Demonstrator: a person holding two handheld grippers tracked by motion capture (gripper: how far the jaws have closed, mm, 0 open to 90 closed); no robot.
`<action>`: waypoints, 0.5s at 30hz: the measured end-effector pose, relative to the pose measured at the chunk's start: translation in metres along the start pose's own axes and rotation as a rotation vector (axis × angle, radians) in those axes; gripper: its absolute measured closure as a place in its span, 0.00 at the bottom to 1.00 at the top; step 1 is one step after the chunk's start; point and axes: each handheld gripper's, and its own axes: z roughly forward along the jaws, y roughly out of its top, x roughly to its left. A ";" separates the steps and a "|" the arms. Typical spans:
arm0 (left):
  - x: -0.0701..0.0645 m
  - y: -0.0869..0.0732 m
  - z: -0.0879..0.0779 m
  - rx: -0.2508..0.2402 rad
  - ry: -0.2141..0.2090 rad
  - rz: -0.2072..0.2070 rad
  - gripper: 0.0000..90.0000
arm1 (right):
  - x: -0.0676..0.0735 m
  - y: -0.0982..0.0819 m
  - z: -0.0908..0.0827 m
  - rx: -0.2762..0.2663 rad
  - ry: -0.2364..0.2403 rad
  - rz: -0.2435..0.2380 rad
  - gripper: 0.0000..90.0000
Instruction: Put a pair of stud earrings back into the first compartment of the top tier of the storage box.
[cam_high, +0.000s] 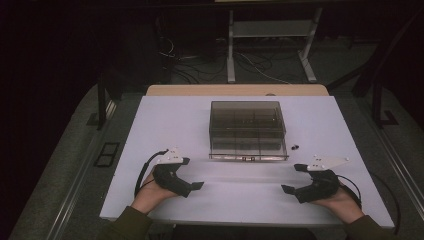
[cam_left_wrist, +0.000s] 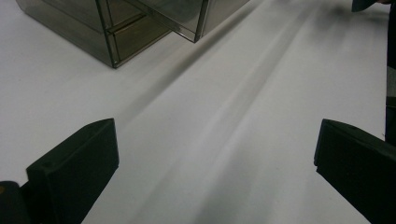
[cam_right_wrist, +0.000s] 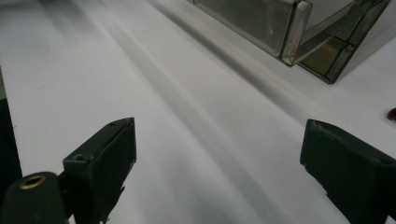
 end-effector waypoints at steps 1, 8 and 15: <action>0.000 0.000 0.000 -0.002 0.000 0.000 0.00 | 0.000 0.000 0.000 0.000 0.000 0.000 0.11; 0.001 0.000 0.000 -0.001 0.009 0.000 0.00 | -0.004 0.002 0.000 0.009 -0.001 -0.002 0.11; -0.001 -0.002 0.000 0.005 0.006 0.003 0.00 | -0.006 0.005 -0.001 0.022 -0.005 -0.001 0.11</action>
